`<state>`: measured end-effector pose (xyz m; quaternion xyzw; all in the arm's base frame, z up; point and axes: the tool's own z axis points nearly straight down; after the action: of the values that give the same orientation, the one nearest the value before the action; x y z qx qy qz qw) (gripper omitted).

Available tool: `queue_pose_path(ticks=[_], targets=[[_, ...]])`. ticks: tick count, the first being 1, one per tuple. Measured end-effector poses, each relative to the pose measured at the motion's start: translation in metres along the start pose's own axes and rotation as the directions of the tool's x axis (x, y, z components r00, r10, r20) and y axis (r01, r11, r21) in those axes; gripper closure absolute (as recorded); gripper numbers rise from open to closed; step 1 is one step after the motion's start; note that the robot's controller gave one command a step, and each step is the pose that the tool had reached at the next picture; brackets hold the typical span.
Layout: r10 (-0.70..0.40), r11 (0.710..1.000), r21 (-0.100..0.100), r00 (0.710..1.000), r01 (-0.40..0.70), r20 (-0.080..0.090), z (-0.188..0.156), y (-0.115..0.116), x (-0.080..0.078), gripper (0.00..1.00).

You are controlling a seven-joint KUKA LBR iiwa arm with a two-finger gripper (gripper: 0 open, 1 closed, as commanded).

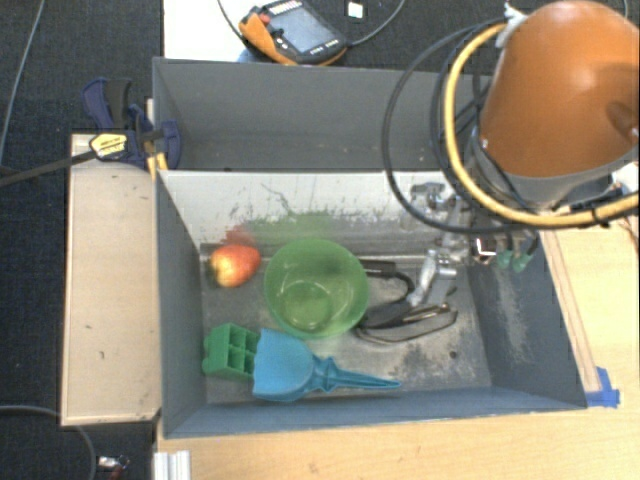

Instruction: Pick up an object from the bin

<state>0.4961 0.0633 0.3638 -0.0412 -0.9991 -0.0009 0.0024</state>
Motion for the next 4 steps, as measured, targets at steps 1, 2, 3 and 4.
queue_pose_path(ticks=[1,2,3,4], targets=[[-0.008,1.000,0.000,1.000,0.008,0.012,0.073,-0.012,-0.006,0.00],[-0.002,1.000,0.002,1.000,0.002,0.001,0.090,-0.001,0.003,0.00],[-0.304,0.953,0.003,0.953,0.304,0.013,0.192,0.015,0.005,0.00],[0.012,1.000,-0.002,1.000,-0.012,0.008,0.157,0.024,0.015,0.00]])
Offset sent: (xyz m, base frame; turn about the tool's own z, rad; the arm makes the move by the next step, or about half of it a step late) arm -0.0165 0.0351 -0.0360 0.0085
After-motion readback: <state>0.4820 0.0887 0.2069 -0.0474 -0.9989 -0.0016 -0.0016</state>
